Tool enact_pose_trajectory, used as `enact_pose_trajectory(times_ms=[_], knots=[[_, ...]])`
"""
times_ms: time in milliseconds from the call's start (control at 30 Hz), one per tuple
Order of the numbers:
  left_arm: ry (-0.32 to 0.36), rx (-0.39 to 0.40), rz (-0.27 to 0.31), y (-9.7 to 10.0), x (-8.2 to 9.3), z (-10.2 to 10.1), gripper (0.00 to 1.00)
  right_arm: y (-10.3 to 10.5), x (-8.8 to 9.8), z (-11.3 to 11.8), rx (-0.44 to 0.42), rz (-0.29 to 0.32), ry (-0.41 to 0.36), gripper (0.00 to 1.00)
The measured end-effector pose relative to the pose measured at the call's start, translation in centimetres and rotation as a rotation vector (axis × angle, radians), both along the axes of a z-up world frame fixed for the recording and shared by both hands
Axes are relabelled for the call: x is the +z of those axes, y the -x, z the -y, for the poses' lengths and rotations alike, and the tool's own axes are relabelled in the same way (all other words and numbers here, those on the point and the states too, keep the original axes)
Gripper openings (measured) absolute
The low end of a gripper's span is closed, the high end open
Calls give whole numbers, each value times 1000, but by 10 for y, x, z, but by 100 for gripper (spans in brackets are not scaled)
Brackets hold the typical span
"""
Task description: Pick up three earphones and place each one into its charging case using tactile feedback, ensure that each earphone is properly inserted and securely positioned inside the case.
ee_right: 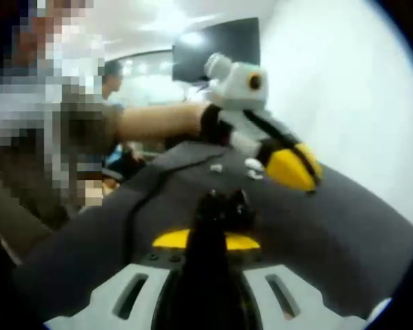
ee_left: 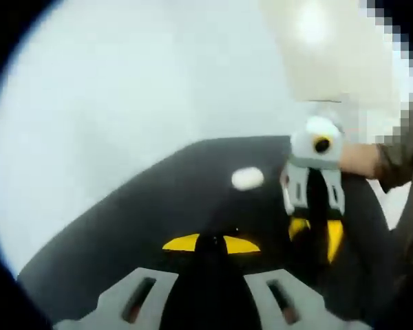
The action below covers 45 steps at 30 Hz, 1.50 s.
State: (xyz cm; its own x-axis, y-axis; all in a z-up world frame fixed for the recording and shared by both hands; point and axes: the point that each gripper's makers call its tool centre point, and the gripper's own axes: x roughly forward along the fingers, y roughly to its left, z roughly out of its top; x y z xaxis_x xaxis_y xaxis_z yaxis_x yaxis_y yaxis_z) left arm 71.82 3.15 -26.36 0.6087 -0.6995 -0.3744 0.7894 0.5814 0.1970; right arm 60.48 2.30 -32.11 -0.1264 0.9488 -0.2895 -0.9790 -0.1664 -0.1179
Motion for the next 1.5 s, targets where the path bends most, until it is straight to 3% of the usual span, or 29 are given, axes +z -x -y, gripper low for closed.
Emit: enact_pose_trajectory(times_ms=[100, 200, 500, 600, 700, 800, 933, 1033, 1200, 1500], knots=[[-5, -23, 1, -9, -2, 21, 9, 0, 0, 0, 0, 1, 1, 19], [-60, -57, -51, -12, -27, 38, 9, 0, 0, 0, 1, 1, 1, 19], [-57, -68, -168, -5, -59, 47, 10, 2, 0, -1, 1, 2, 1, 19], [-27, -53, -188, -1, -54, 36, 20, 2, 1, -2, 0, 2, 1, 19], [-34, -5, -183, 4, -51, 10, 20, 3, 1, -2, -1, 2, 1, 19], [15, 33, -194, 20, -45, -21, 19, 3, 1, -2, -1, 2, 2, 19], [80, -11, -205, 52, -50, -43, 19, 3, 1, -2, 0, 0, 4, 19], [122, -56, -208, 75, -52, -47, 20, 3, 1, -2, -1, -2, 4, 19], [137, -143, -233, 99, -54, -32, 23, 1, 1, -1, -4, -1, 3, 19], [248, -231, -251, 102, -48, 4, 21, -2, 0, 0, -3, 0, 2, 19]])
